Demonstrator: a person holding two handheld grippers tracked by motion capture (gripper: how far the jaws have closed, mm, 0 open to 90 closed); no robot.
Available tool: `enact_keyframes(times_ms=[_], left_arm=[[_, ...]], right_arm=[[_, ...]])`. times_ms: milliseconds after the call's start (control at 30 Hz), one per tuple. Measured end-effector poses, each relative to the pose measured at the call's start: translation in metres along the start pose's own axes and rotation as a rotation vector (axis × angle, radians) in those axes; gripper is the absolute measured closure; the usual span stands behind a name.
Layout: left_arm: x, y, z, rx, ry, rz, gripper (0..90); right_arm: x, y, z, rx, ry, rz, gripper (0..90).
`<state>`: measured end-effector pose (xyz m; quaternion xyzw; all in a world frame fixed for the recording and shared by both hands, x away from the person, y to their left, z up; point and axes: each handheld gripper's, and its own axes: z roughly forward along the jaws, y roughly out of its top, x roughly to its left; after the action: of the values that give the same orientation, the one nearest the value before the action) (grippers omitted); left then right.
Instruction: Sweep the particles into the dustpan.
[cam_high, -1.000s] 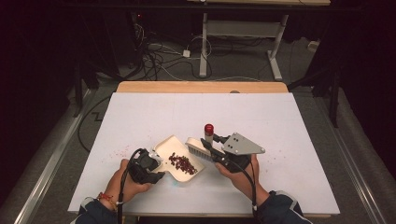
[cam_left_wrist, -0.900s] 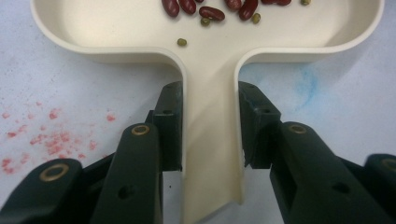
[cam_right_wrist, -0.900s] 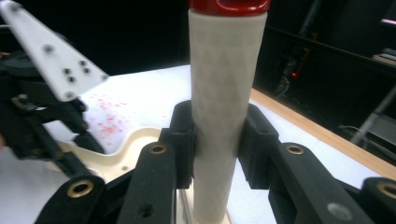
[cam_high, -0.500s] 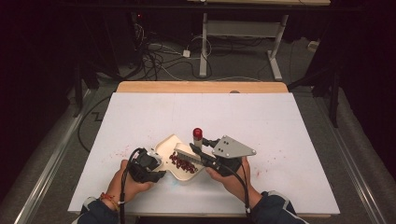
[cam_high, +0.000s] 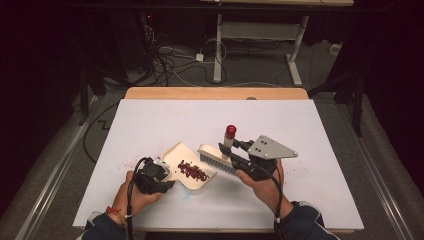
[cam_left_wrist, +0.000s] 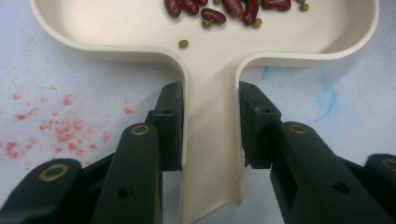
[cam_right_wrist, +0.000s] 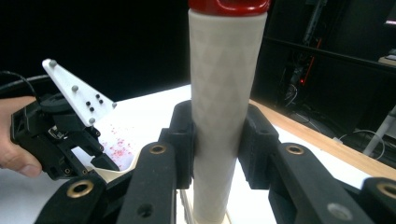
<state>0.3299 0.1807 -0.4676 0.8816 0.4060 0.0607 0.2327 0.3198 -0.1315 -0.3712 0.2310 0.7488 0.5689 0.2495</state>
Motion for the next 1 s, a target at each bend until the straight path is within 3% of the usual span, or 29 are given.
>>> enact_keyframes(times_ms=[267, 433, 733, 933, 1000], left_arm=[[0.006, -0.002, 0.0, -0.011, 0.007, -0.034, 63.6], [0.012, -0.004, 0.0, -0.023, 0.025, -0.06, 63.7], [0.022, -0.006, -0.005, -0.032, 0.038, -0.097, 63.7], [0.028, -0.009, -0.005, -0.041, 0.046, -0.131, 63.7], [0.03, -0.01, -0.005, -0.041, 0.053, -0.138, 63.6]], right_arm=[[-0.018, 0.005, -0.022, 0.035, -0.001, -0.016, 69.9], [-0.034, 0.011, -0.046, 0.069, 0.025, -0.011, 69.9], [-0.059, 0.009, -0.086, 0.118, 0.018, 0.005, 69.8], [-0.071, 0.003, -0.098, 0.178, 0.069, 0.002, 69.8], [-0.077, 0.0, -0.1, 0.201, 0.086, 0.021, 69.8]])
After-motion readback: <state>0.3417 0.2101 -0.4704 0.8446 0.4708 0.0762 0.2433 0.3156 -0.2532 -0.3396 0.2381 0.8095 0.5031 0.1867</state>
